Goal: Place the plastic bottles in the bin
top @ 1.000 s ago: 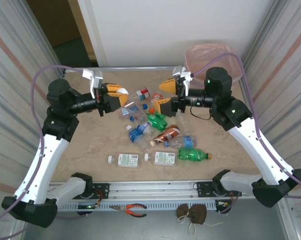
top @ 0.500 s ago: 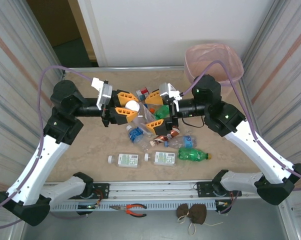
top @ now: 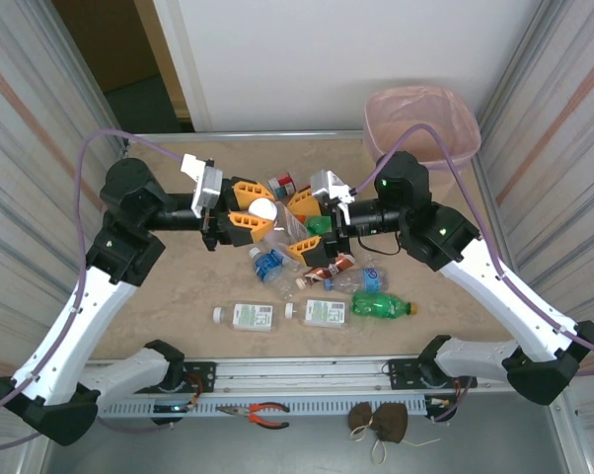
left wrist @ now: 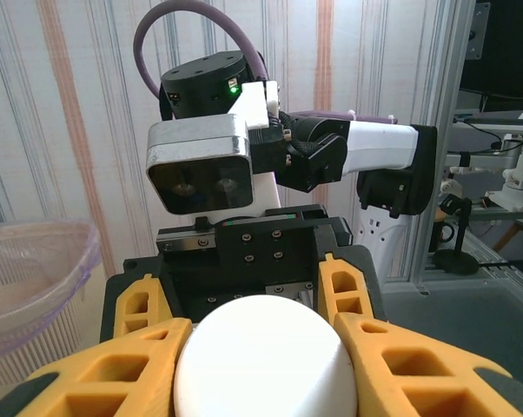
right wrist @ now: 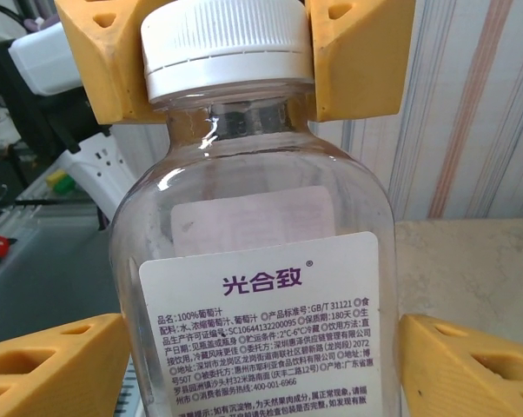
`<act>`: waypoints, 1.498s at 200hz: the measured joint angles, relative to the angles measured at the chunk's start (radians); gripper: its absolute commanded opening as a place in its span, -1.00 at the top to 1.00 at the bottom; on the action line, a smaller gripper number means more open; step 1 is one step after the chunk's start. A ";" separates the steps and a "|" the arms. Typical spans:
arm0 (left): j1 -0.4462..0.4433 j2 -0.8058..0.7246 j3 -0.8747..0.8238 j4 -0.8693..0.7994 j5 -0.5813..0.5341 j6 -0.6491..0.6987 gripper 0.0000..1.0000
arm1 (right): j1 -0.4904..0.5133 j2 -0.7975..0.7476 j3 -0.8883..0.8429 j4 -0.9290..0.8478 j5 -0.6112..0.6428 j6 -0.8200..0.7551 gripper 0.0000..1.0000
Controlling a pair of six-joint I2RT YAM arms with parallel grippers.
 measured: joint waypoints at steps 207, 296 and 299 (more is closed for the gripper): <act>-0.016 -0.107 -0.061 0.020 -0.220 0.019 -0.33 | -0.024 -0.006 0.000 -0.010 0.103 -0.013 -0.10; -0.016 -0.167 -0.125 0.011 -0.388 0.031 -0.30 | -0.370 0.047 0.069 0.069 0.550 0.389 0.21; -0.016 -0.167 -0.126 0.011 -0.389 0.031 -0.30 | -0.381 0.055 0.072 0.072 0.568 0.408 0.21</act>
